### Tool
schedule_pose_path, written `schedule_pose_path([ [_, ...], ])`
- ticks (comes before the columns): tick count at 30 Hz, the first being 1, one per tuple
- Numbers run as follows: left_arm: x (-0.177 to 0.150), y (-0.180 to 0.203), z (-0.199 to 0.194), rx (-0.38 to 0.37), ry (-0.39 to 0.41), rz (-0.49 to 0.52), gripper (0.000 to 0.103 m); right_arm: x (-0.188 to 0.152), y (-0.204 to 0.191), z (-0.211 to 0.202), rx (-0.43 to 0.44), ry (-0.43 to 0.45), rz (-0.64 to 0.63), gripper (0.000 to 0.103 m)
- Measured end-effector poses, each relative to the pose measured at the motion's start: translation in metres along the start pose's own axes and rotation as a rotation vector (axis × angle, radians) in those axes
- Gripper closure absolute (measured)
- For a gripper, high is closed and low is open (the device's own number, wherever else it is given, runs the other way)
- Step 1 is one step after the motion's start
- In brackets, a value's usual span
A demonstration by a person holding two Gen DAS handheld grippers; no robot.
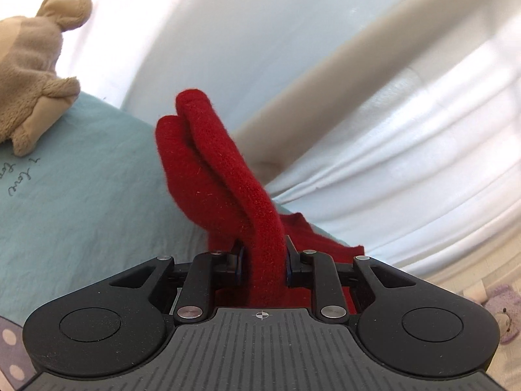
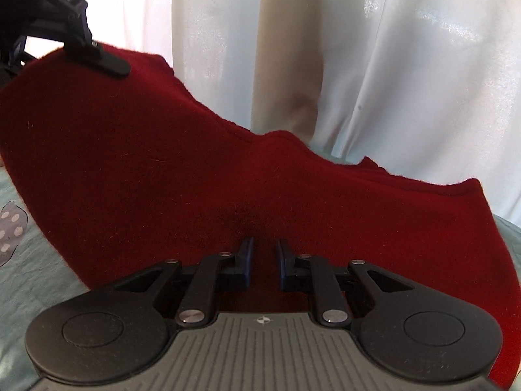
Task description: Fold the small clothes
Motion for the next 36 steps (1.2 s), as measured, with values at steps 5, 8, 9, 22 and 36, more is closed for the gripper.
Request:
schedule_pose_path([
  [5, -0.020, 0.065, 0.021, -0.013, -0.036, 0.114, 0.078, -0.005, 0.029, -0.025, 0.078, 0.040, 0.195, 0.087],
  [8, -0.044, 0.098, 0.050, -0.008, -0.071, 0.184, 0.076, -0.014, 0.052, -0.045, 0.067, 0.085, 0.293, 0.087],
  [9, -0.056, 0.106, 0.061, -0.013, -0.094, 0.200, 0.076, -0.017, 0.060, -0.051, 0.059, 0.096, 0.319, 0.087],
  [22, -0.142, 0.118, 0.089, -0.049, -0.231, 0.333, 0.057, -0.059, 0.151, -0.092, 0.048, 0.107, 0.593, 0.075],
  [36, -0.091, 0.010, 0.016, 0.225, -0.015, 0.223, 0.038, 0.004, 0.117, -0.036, 0.450, 0.036, 0.698, 0.036],
])
Point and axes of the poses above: each gripper's, at about its wrist camera, not at the fingertips, and z roughly the way its jaws point, y to its right, x to its top, the point moved 9 cm from there along z, roughly the way its jaws point, and after that the axes turned 7 degrees about -z, right-handed, at the moved point
